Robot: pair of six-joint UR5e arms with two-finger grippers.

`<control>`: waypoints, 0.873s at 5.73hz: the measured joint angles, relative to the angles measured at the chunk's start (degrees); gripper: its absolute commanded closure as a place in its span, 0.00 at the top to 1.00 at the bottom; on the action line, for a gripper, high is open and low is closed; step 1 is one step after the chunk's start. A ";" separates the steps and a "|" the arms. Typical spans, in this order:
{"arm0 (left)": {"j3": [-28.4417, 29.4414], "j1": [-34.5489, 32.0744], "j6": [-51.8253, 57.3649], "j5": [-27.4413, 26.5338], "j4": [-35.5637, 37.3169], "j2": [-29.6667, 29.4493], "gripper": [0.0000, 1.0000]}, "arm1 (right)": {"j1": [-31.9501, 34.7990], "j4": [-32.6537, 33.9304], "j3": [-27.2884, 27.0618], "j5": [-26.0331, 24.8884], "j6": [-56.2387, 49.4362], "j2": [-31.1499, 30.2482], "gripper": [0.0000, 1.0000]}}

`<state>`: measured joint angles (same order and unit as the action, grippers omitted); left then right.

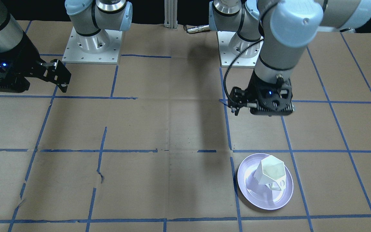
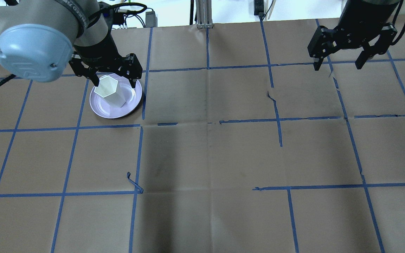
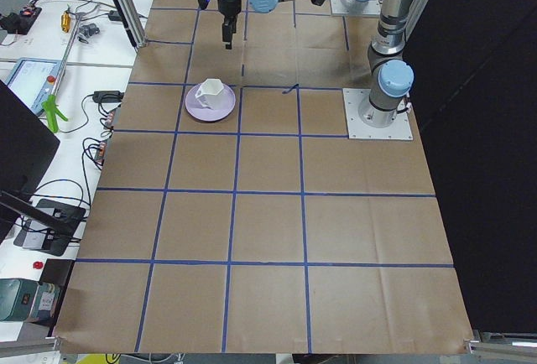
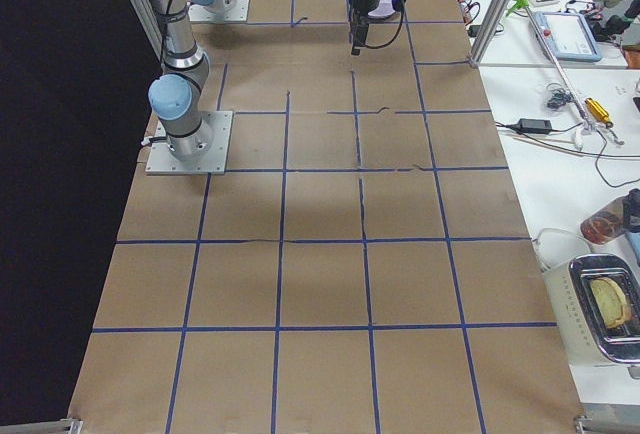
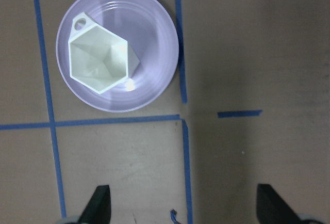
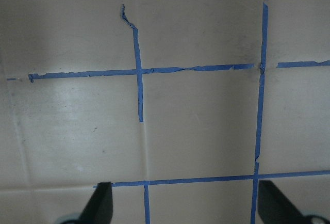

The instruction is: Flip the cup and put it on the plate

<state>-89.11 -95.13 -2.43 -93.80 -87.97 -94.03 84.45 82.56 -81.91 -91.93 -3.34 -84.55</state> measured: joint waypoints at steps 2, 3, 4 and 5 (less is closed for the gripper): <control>-1.07 0.48 -0.25 1.96 -7.53 5.91 0.99 | 0.01 0.03 0.00 0.00 0.00 0.00 1.00; -1.26 1.67 0.08 3.04 -8.16 6.59 0.99 | 0.01 -0.01 0.00 0.00 0.00 0.00 1.00; -1.20 2.63 0.34 3.89 -8.28 6.79 0.99 | -0.01 0.00 0.00 0.00 0.00 0.00 1.00; -1.17 2.99 0.42 4.03 -8.29 6.79 0.99 | -0.03 0.04 0.00 0.00 0.00 0.00 1.00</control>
<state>-90.28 -92.14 -2.01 -89.76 -96.25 -87.24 84.43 82.60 -81.91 -91.93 -3.34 -84.55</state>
